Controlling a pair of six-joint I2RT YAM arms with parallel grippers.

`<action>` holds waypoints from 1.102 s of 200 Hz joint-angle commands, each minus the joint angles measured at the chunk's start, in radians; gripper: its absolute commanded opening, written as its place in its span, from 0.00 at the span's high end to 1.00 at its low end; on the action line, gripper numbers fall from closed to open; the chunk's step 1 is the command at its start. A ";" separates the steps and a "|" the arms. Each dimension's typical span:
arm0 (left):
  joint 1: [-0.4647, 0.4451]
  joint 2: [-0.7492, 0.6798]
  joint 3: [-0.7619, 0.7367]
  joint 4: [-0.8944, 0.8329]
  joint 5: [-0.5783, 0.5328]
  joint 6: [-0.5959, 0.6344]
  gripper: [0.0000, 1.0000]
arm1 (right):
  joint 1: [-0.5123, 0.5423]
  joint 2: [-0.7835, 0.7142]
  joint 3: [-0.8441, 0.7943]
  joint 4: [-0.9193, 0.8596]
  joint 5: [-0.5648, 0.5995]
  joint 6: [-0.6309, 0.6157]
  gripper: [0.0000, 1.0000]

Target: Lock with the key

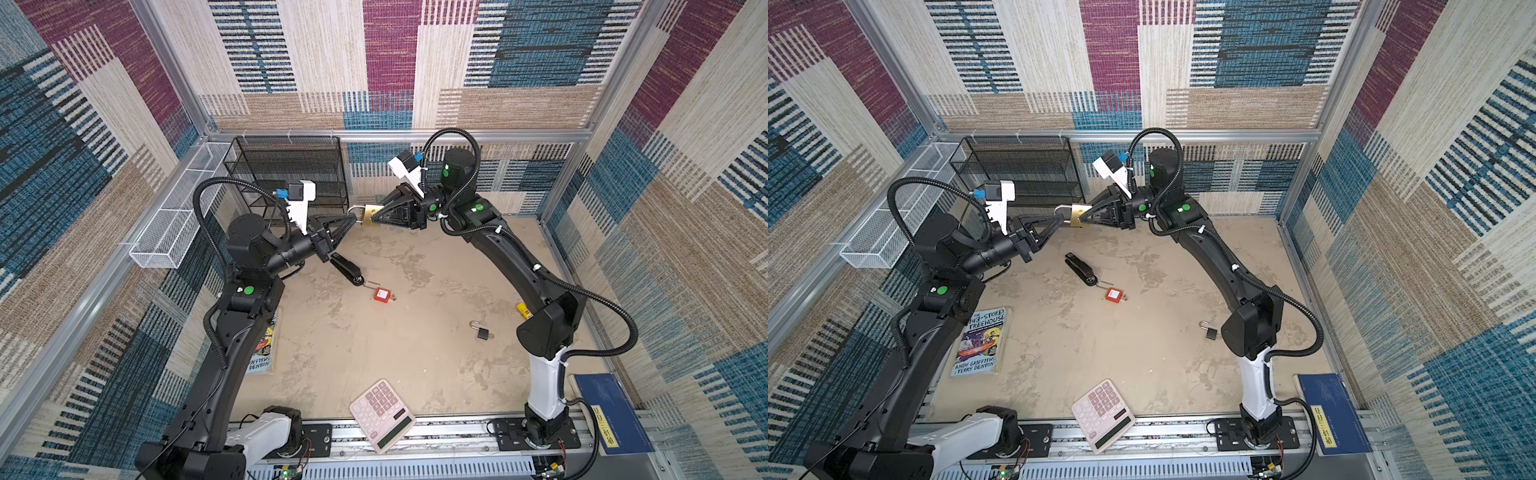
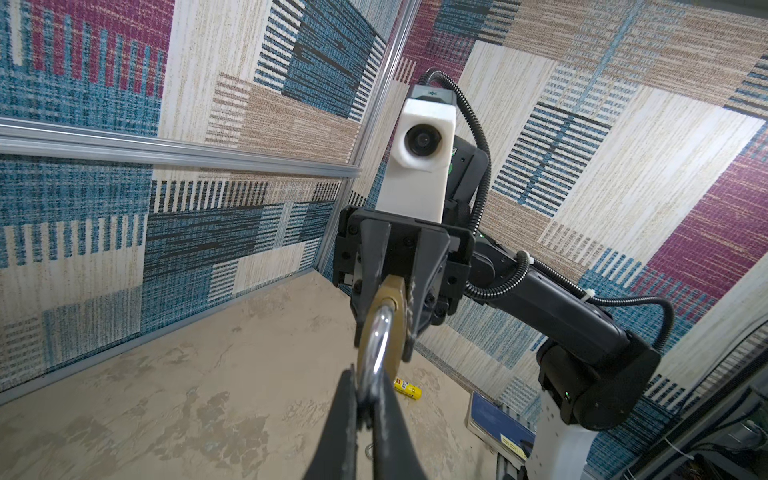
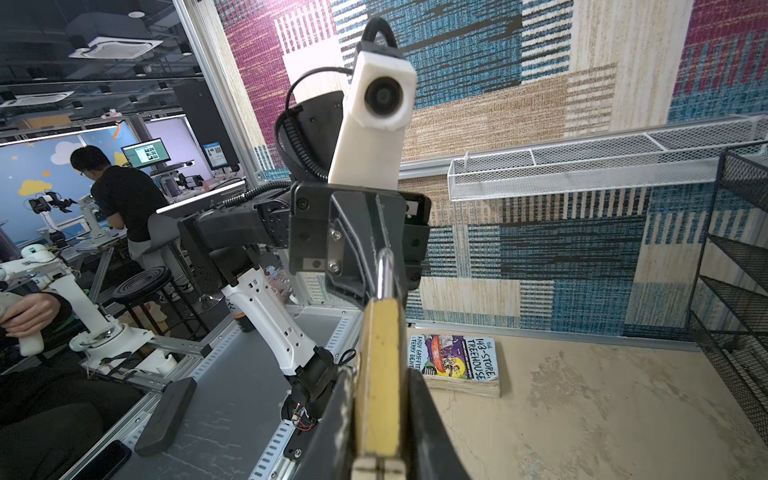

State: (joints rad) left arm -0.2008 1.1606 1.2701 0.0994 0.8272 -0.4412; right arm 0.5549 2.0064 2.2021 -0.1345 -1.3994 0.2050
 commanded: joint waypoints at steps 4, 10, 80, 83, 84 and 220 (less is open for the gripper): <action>-0.048 0.024 -0.003 -0.026 0.095 0.025 1.00 | 0.050 -0.001 0.021 -0.004 -0.016 -0.054 1.00; -0.048 0.019 -0.006 -0.026 0.090 0.029 1.00 | 0.048 -0.003 0.022 -0.008 -0.016 -0.059 1.00; -0.046 -0.018 -0.011 -0.187 0.055 0.134 1.00 | -0.012 -0.056 -0.022 0.063 -0.001 -0.039 1.00; -0.046 -0.018 -0.013 -0.188 0.056 0.134 1.00 | -0.012 -0.057 -0.021 0.061 -0.003 -0.039 1.00; -0.046 -0.018 -0.013 -0.188 0.058 0.135 1.00 | -0.012 -0.057 -0.021 0.060 -0.004 -0.040 1.00; -0.075 0.035 -0.070 -0.134 0.090 0.093 1.00 | -0.006 -0.017 0.059 -0.097 0.016 -0.145 1.00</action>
State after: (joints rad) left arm -0.2489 1.1694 1.2320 0.1432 0.8028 -0.3759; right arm 0.5247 1.9953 2.2375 -0.3229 -1.4105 0.0551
